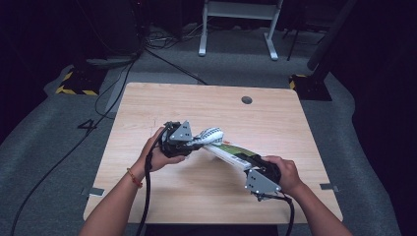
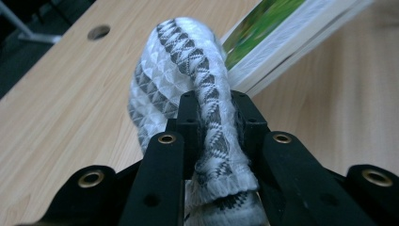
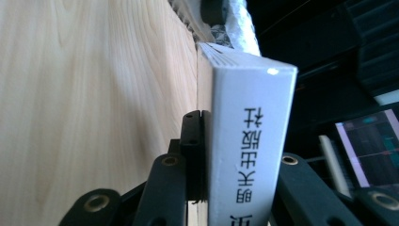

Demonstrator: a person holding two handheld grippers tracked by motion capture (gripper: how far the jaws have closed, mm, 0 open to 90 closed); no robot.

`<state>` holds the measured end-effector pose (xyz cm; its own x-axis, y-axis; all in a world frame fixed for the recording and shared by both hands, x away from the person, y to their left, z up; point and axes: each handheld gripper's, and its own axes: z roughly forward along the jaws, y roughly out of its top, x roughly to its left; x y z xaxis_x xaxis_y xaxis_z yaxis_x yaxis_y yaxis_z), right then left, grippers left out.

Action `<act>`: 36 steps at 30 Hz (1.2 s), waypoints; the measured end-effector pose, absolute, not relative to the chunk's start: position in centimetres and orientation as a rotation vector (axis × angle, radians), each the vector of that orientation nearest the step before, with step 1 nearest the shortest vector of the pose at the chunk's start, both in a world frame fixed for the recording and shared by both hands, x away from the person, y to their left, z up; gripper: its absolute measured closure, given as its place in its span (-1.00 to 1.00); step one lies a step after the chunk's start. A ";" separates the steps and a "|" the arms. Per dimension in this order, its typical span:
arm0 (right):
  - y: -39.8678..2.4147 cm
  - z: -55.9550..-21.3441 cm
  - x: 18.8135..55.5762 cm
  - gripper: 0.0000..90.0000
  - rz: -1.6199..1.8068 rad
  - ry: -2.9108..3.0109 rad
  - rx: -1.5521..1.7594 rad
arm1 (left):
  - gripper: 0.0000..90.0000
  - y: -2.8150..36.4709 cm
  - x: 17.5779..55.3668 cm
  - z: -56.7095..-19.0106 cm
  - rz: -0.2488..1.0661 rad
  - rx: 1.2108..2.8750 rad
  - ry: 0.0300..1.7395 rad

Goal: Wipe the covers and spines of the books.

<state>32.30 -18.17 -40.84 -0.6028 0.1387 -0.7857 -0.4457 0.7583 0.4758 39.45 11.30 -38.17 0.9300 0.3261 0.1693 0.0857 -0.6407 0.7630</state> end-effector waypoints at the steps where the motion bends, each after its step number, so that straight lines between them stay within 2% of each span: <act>1: -18.3 -40.7 32.4 0.68 0.848 2.077 -0.227 | 0.70 10.9 38.8 -37.8 0.374 2.243 0.261; 8: -18.4 -40.3 33.1 0.67 0.913 2.129 -0.178 | 0.70 8.2 36.3 -36.5 0.394 2.206 0.124; 11: -18.3 -40.4 33.3 0.68 0.924 2.139 -0.170 | 0.64 6.9 35.5 -36.8 0.420 2.236 0.076; 18: -18.5 -40.8 33.8 0.68 0.925 2.173 -0.140 | 0.58 6.5 36.3 -38.6 0.470 2.292 0.086; 23: -18.5 -41.0 34.4 0.68 0.938 2.194 -0.112 | 0.38 6.2 36.7 -39.7 0.494 2.302 0.093; 26: -18.6 -40.9 34.6 0.68 0.955 2.204 -0.102 | 0.30 5.7 36.8 -40.0 0.582 2.305 0.102; 28: -18.7 -40.8 34.6 0.68 0.981 2.213 -0.094 | 0.19 5.6 36.9 -40.1 0.594 2.302 0.109; 36: -18.1 -40.6 34.4 0.68 0.986 2.227 -0.136 | 0.20 5.0 38.0 -40.9 0.602 2.317 0.128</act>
